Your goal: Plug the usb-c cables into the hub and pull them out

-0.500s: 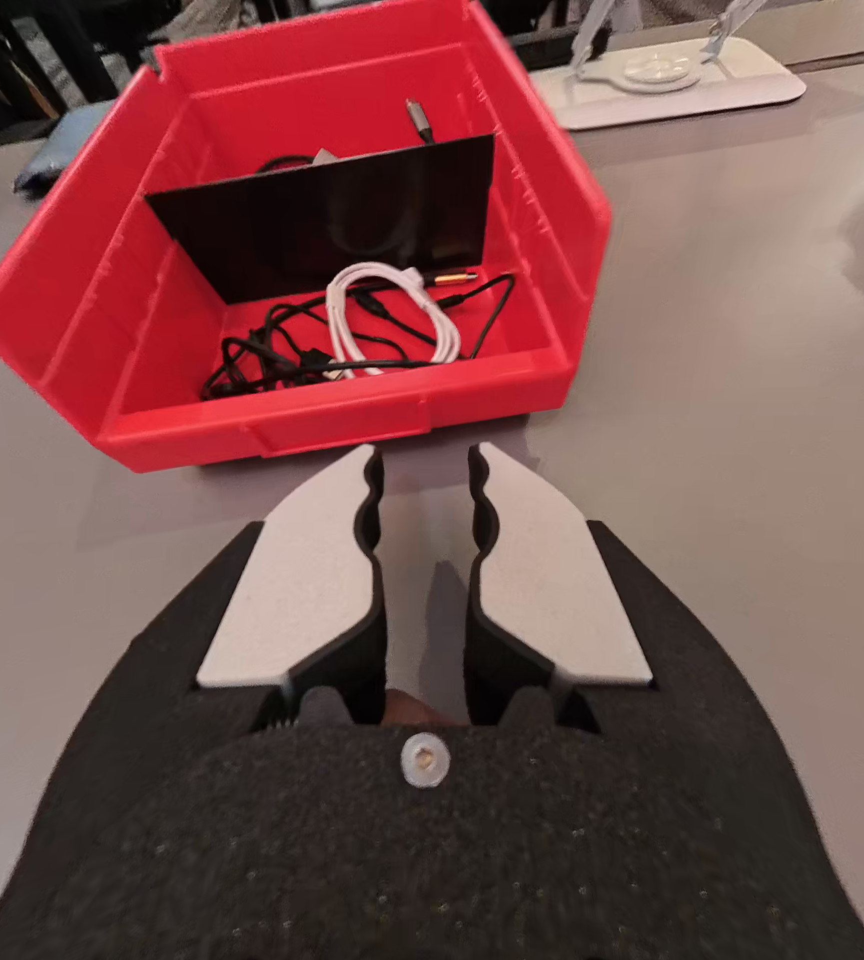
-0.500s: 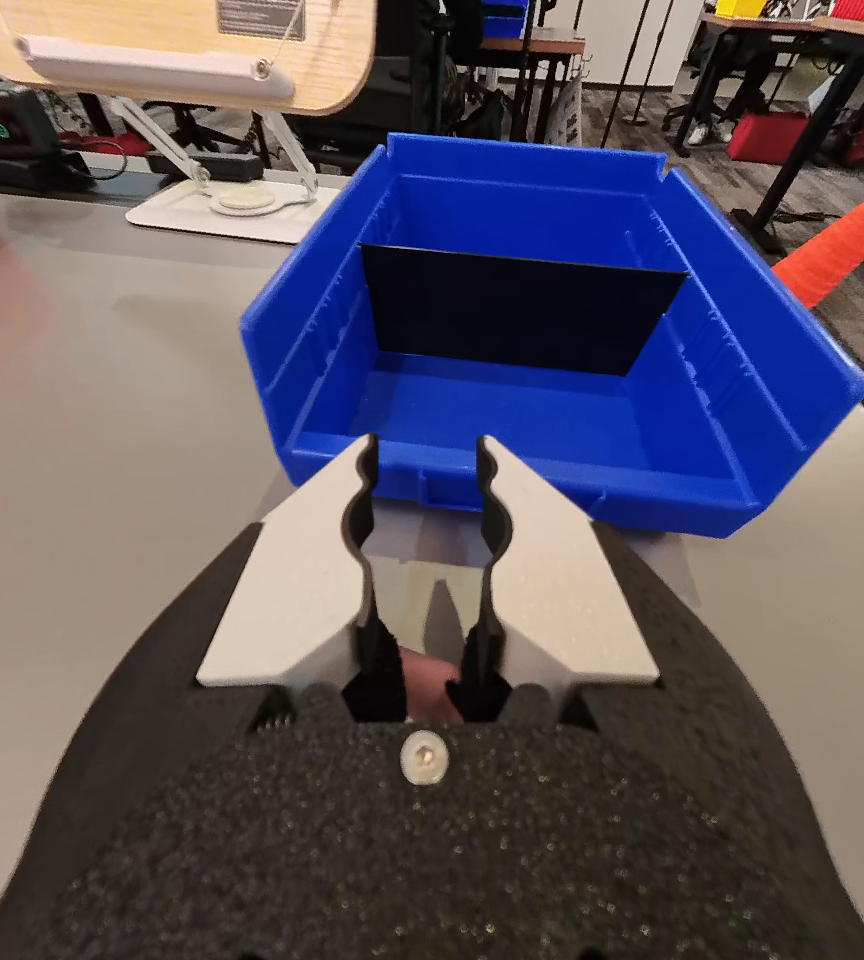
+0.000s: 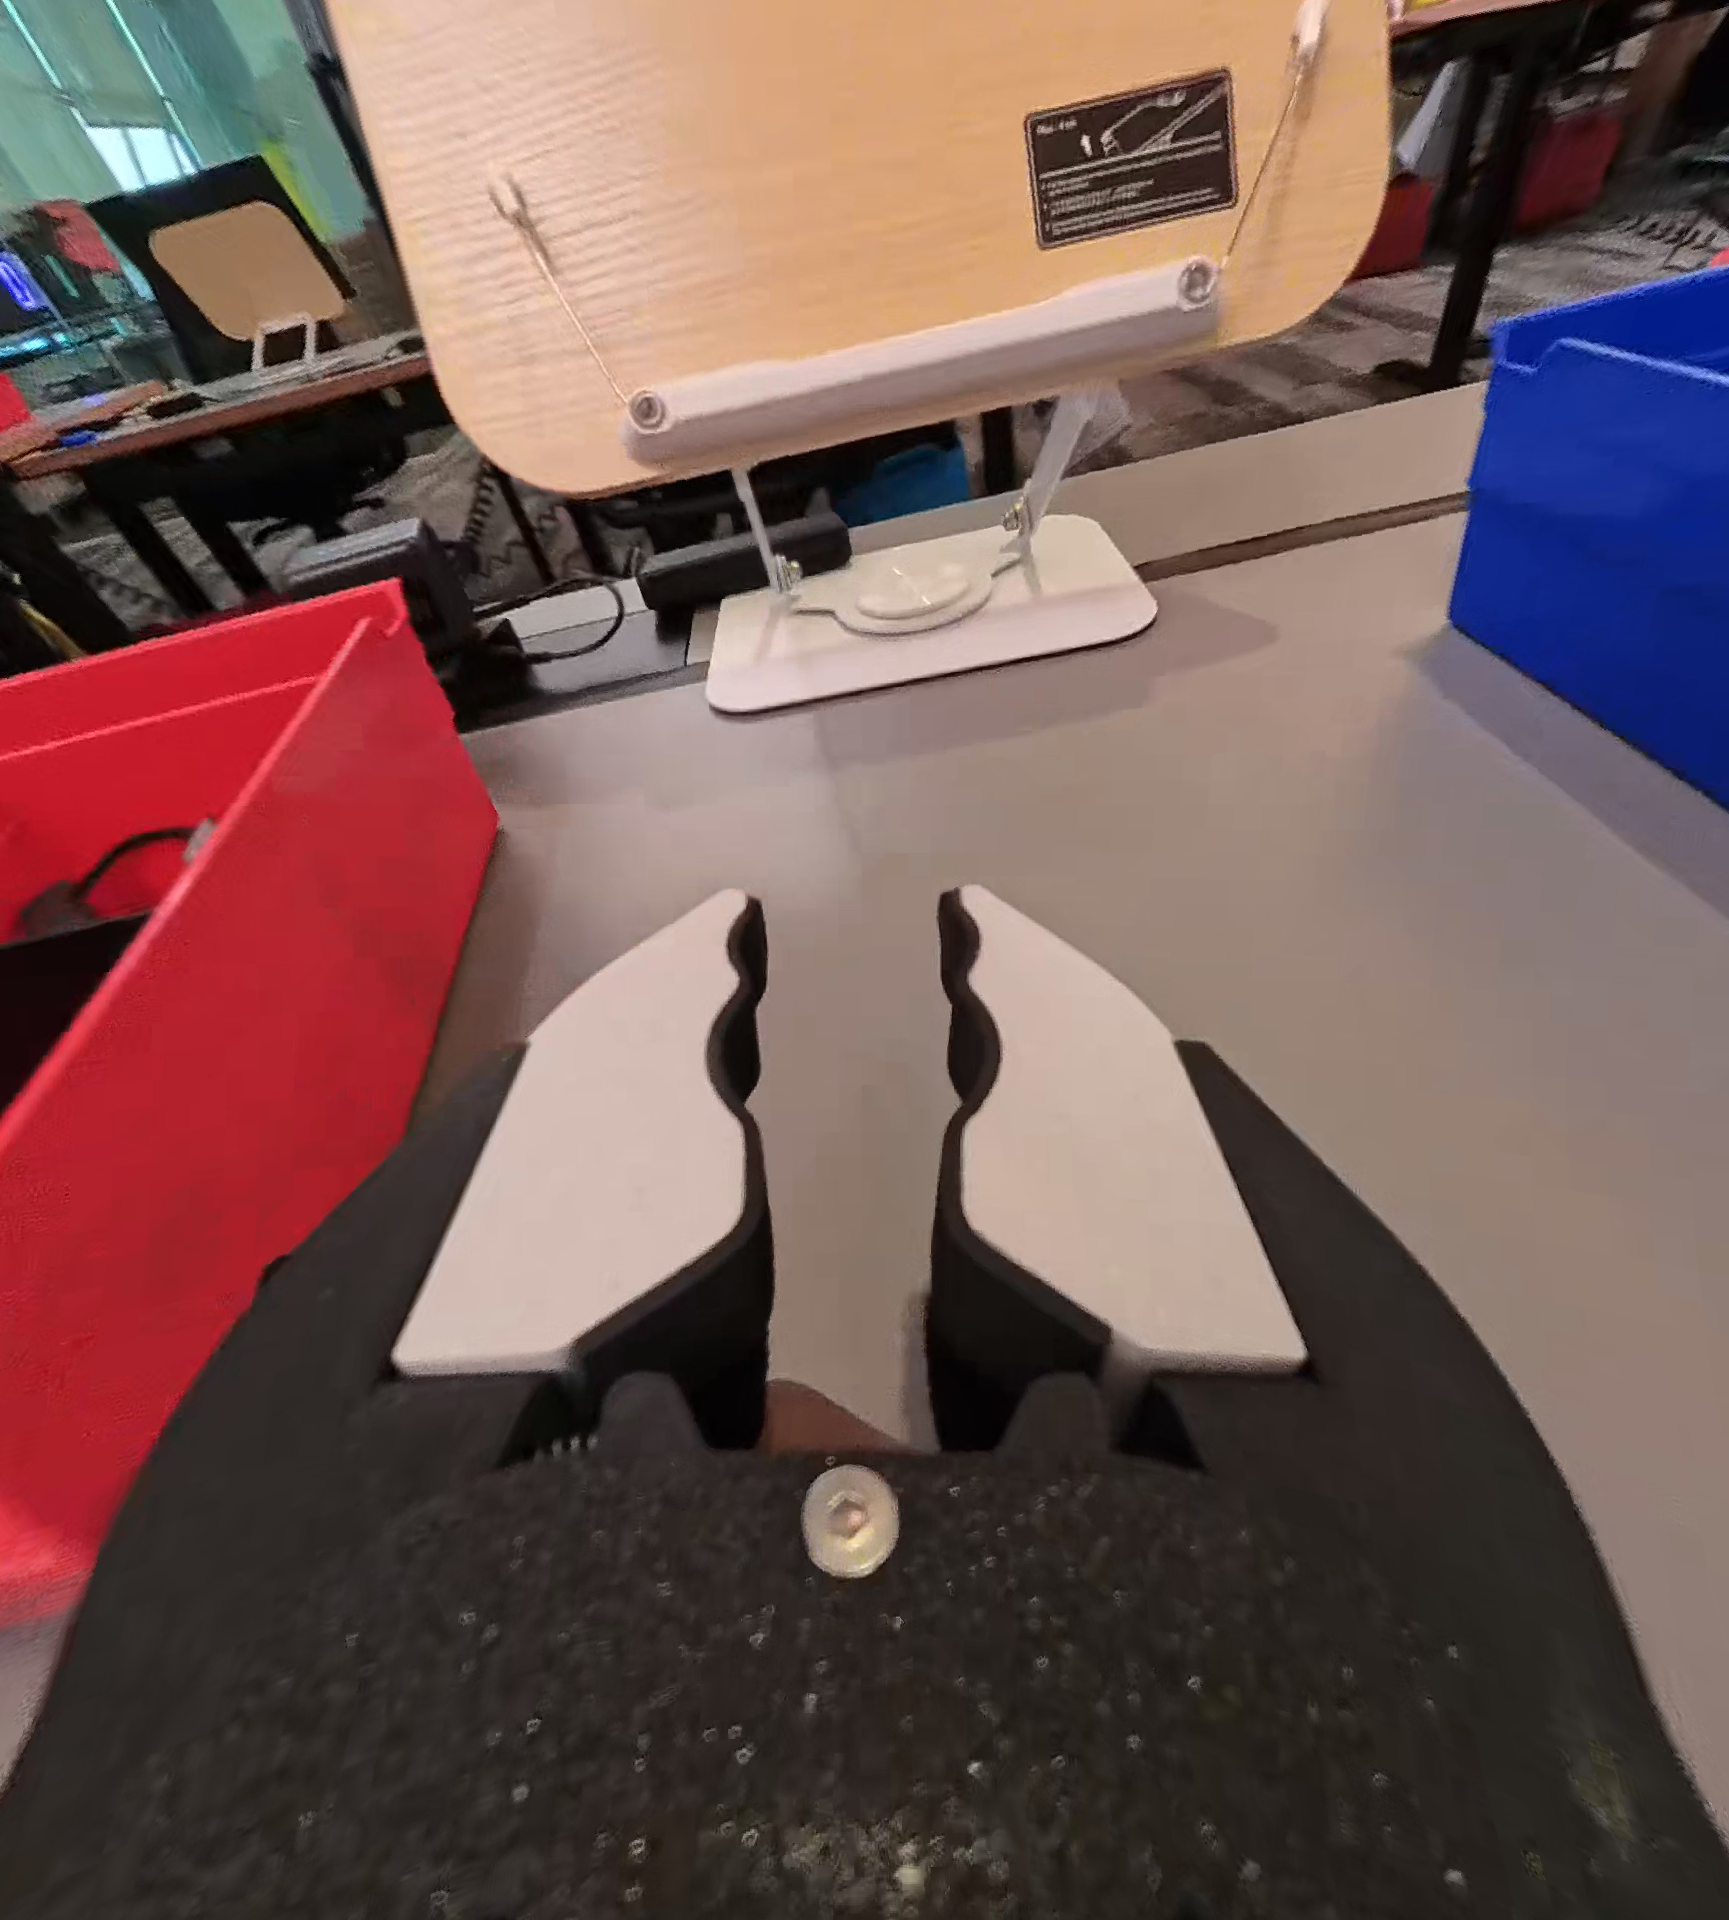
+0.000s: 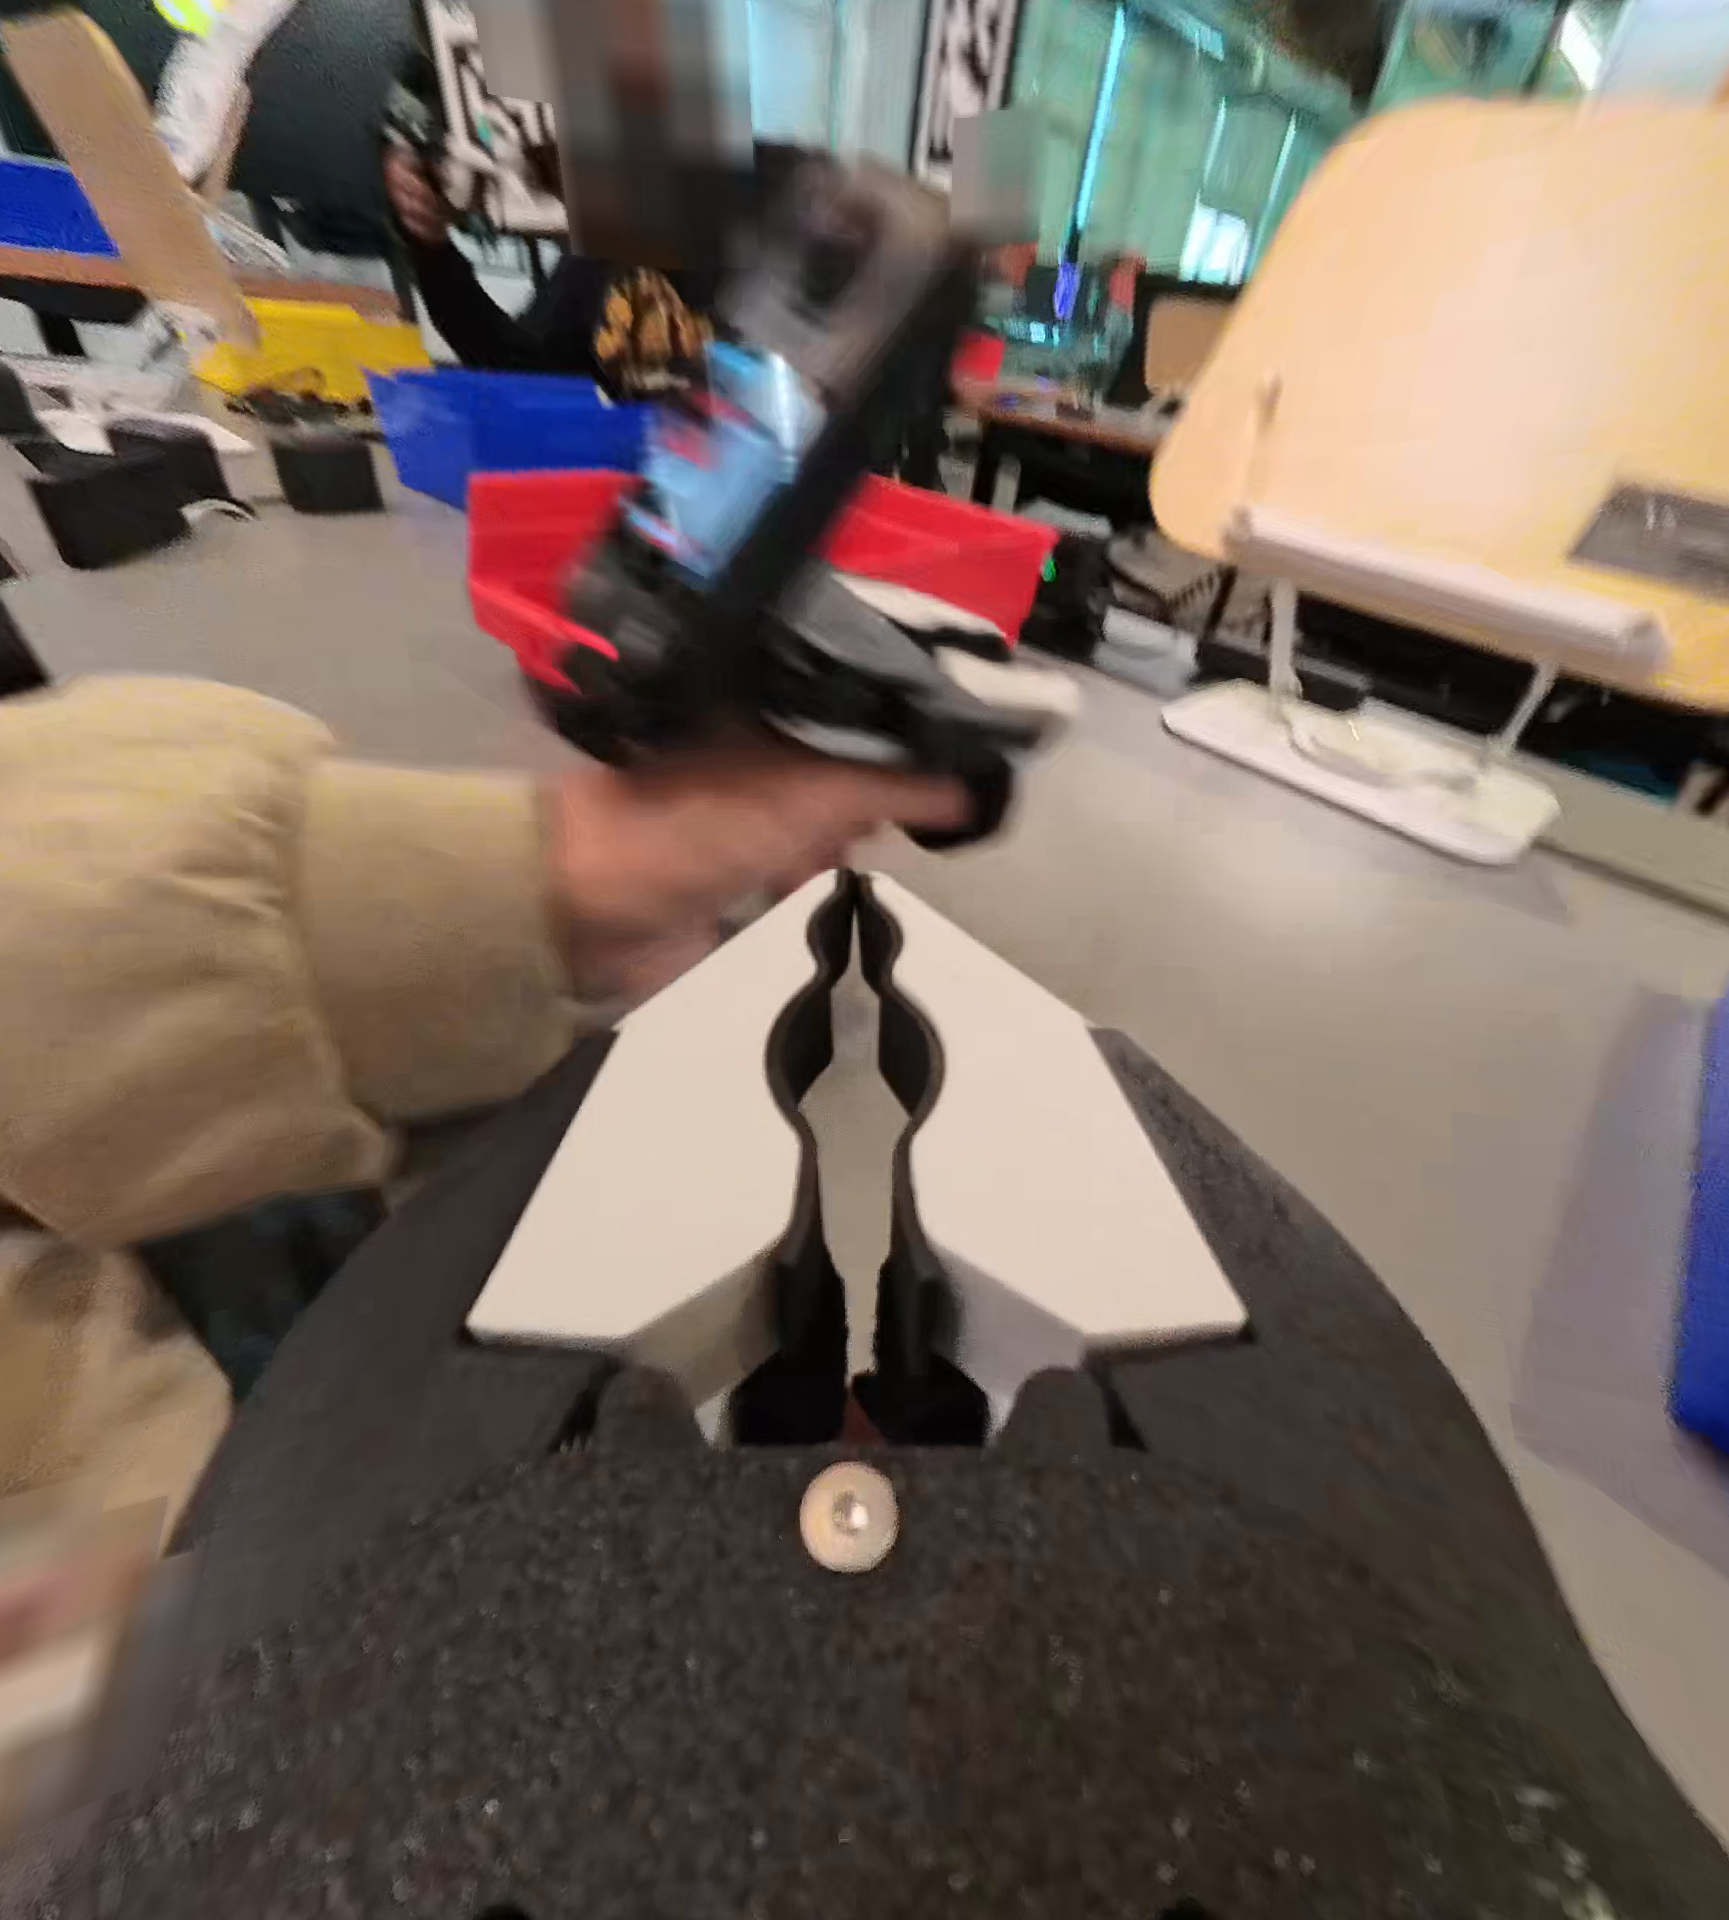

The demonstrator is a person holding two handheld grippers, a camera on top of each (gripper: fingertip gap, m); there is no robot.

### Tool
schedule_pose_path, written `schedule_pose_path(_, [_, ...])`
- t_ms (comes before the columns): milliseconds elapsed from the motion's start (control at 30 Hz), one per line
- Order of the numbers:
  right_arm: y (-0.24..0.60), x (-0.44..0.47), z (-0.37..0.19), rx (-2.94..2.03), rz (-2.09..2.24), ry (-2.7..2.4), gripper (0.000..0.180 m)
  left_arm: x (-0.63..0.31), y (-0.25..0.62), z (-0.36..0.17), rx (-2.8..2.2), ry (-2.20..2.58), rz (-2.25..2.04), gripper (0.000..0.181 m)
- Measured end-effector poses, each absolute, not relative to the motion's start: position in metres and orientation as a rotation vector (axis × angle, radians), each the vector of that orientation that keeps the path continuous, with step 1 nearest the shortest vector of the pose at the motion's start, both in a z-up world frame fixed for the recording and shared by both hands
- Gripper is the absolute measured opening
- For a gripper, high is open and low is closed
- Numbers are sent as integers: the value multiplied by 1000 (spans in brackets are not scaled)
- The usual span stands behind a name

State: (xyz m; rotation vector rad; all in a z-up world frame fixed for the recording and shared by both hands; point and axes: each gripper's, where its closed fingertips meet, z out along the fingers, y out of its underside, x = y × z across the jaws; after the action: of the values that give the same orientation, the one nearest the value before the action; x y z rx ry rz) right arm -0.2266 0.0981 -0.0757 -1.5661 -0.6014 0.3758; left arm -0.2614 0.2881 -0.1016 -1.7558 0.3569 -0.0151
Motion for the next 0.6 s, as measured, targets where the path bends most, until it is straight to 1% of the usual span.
schedule_pose_path(133, [99,-269,-58,-1513,362,-598,0,-241,308,-114,-1768,351,32,30])
schedule_pose_path(233, [119,-273,-48,-1499,361,-489,0,-233,309,-111,-1737,382,74,29])
schedule_pose_path(500, [132,-274,-58,-1550,424,-446,0,-238,308,-106,-1719,388,63,28])
schedule_pose_path(600, [133,-275,-58,-1531,367,-476,0,-245,310,-106,-1722,381,98,28])
